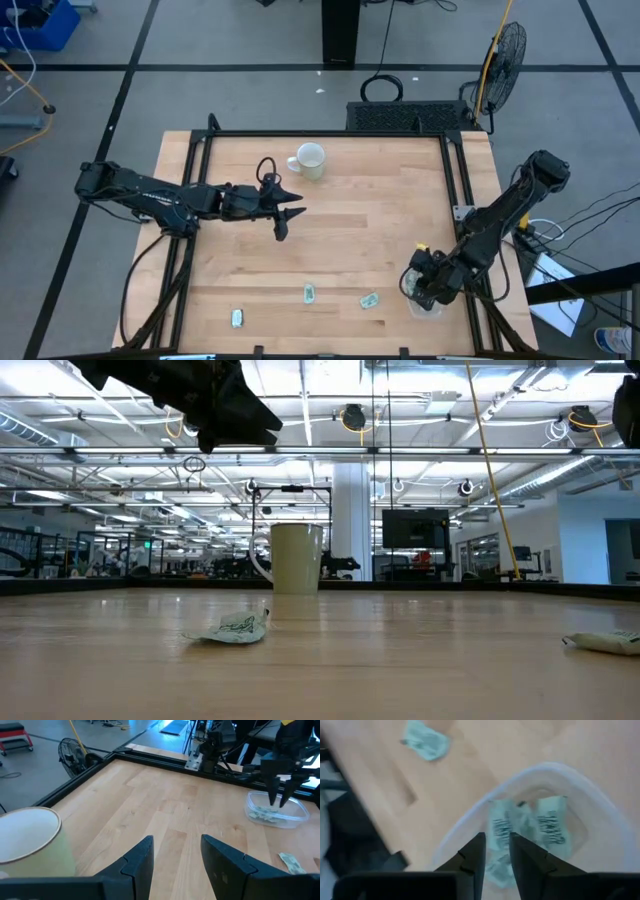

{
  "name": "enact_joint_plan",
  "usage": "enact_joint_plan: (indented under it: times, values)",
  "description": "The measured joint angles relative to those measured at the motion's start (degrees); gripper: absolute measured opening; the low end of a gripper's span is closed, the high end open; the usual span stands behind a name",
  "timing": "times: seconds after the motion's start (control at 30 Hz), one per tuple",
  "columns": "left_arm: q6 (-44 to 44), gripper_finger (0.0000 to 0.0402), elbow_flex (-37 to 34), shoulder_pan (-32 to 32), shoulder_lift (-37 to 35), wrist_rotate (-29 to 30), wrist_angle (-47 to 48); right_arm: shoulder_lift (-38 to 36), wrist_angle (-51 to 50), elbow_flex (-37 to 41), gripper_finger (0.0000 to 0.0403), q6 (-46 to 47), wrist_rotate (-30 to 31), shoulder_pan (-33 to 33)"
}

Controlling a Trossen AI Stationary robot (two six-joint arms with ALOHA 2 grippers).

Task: Pick and place Stevia / Truvia into bins
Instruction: Put the stevia packet into the transparent bin

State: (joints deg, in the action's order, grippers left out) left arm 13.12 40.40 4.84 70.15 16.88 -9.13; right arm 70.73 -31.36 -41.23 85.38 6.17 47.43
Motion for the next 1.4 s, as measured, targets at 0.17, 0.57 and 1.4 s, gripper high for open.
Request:
enact_joint_plan:
  times: [0.17, 0.57, 1.4]
  values:
    - [0.2, 0.017, 0.0, 0.0, 0.0, 0.0, 0.0, -3.7, 0.4, 0.0, 0.0068, -1.3, 1.3, -0.6]
    - [2.9, 0.017, 0.0, 1.3, 0.0, -10.4, 11.4, -3.1, 12.5, 0.0, 0.0085, -24.8, 13.4, -5.6]
    - [5.2, 0.017, 0.0, 4.1, 0.0, -6.2, 17.5, 22.0, 38.4, -0.1, 0.0134, -56.1, -7.8, -16.9]
